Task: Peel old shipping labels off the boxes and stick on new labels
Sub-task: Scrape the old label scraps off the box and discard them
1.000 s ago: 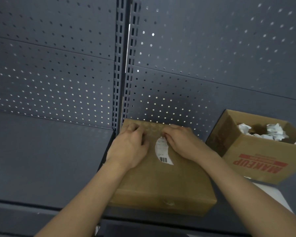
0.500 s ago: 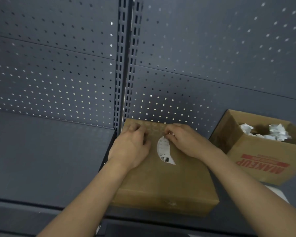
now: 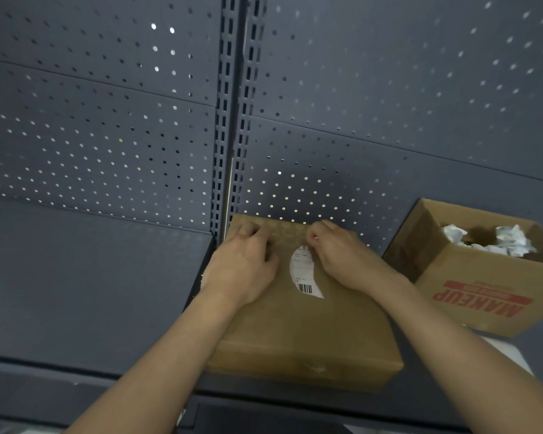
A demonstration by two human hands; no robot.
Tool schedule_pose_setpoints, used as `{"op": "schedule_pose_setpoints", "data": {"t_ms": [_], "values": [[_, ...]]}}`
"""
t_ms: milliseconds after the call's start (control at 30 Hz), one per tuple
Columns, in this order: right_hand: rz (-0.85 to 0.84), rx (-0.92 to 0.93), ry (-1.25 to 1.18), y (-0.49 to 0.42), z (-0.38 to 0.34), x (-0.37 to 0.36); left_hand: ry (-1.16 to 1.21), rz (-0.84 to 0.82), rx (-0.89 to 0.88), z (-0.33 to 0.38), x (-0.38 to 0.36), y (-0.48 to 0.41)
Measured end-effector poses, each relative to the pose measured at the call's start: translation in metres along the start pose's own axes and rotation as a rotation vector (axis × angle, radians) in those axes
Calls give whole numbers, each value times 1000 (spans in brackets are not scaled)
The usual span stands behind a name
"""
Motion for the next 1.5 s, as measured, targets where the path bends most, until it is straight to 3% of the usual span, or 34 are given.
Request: {"op": "schedule_pose_setpoints", "data": {"t_ms": [167,633,1000,1333,1500], "values": [[23,-60,-219,7,8,11,5,6,-3,-1,0,0],[11,62,142,-3,-10,-1,1,0,-4,1,0,0],[33,76,-148,18,-3,7,11,-8,8,0,1,1],[-24,-73,-409,18,12,10,17,-1,1,0,0,0],[-41,-34,-295,12,6,12,13,-4,4,-1,-1,-1]]}}
Point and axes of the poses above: each hand's wrist, its own y-axis away from the middle knuckle, its own x-axis out of the back of the hand, z = x × y, the point moved 8 cm from there along -y, towards the middle knuckle, and after that the axes turned 2 degrees about y, right-handed, at the moved point
